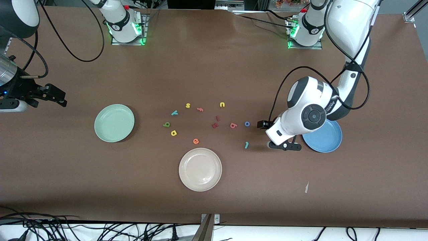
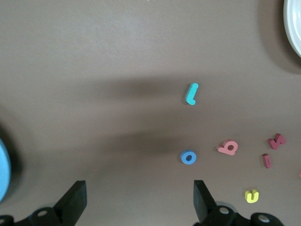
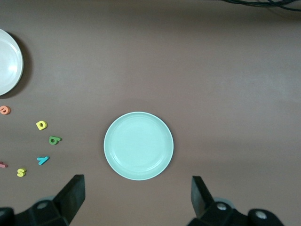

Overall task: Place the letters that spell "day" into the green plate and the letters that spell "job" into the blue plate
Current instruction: 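Move the left gripper toward the blue letter o beside the blue plate, then grasp blue o with the left gripper while the right gripper grasps green letter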

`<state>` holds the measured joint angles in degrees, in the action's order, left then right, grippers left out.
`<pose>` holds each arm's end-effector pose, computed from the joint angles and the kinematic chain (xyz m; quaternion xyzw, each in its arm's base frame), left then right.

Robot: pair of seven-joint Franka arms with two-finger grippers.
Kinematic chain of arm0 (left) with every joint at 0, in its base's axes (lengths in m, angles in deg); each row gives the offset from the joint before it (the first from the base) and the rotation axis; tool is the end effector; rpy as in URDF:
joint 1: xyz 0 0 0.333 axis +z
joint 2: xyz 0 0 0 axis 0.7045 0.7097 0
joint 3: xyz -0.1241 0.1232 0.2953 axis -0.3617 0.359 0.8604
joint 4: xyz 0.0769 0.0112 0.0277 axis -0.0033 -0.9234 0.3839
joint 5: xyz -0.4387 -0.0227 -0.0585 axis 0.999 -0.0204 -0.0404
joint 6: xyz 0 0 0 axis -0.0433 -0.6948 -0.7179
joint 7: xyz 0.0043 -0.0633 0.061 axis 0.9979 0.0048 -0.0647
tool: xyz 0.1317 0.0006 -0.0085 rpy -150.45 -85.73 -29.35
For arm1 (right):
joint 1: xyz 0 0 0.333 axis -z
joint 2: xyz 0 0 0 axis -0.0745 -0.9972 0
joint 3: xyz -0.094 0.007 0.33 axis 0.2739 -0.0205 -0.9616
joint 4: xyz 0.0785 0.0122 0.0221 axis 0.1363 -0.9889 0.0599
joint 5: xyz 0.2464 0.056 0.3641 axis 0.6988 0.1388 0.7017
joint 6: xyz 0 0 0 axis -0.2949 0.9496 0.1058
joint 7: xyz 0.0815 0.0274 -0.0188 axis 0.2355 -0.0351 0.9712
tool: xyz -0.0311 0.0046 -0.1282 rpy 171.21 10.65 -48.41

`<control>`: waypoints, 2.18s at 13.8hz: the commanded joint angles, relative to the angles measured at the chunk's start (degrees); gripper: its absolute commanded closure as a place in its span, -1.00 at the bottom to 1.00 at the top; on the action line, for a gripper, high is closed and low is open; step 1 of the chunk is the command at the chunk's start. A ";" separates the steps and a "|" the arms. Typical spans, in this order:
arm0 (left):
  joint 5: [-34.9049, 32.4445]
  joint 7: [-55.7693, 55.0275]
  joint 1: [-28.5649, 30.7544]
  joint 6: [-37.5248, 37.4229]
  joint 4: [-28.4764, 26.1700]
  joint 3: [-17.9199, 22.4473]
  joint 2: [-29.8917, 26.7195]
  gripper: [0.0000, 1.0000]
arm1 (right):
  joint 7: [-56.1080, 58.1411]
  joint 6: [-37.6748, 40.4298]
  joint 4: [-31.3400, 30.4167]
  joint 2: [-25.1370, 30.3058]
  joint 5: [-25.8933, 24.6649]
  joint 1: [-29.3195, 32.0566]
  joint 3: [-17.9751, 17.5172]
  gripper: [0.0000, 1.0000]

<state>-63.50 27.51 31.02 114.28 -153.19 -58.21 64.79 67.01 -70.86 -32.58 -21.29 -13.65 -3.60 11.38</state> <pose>0.6870 -0.2846 0.2780 0.9932 -0.0282 -0.0983 0.0556 0.6557 0.0051 0.5573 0.9990 0.0183 0.0414 0.0018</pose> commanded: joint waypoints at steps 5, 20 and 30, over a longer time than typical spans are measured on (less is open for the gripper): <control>-6.60 -10.66 -5.82 7.32 -2.65 0.01 2.84 -1.00 | -0.55 -0.03 0.59 -0.28 0.90 0.12 -0.11 -1.00; -12.15 -18.85 -9.78 24.48 -14.18 0.01 4.86 -0.48 | -13.08 -18.56 0.59 -20.56 1.51 -10.41 -0.38 -1.00; -12.41 -20.53 -10.57 25.01 -13.04 0.27 5.92 -0.14 | -52.98 -28.30 -6.25 -26.55 -3.57 -22.20 -0.03 -1.00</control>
<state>-73.65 8.57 21.00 139.14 -167.52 -58.52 70.22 20.84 -94.42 -35.38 -47.32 -14.34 -23.43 10.77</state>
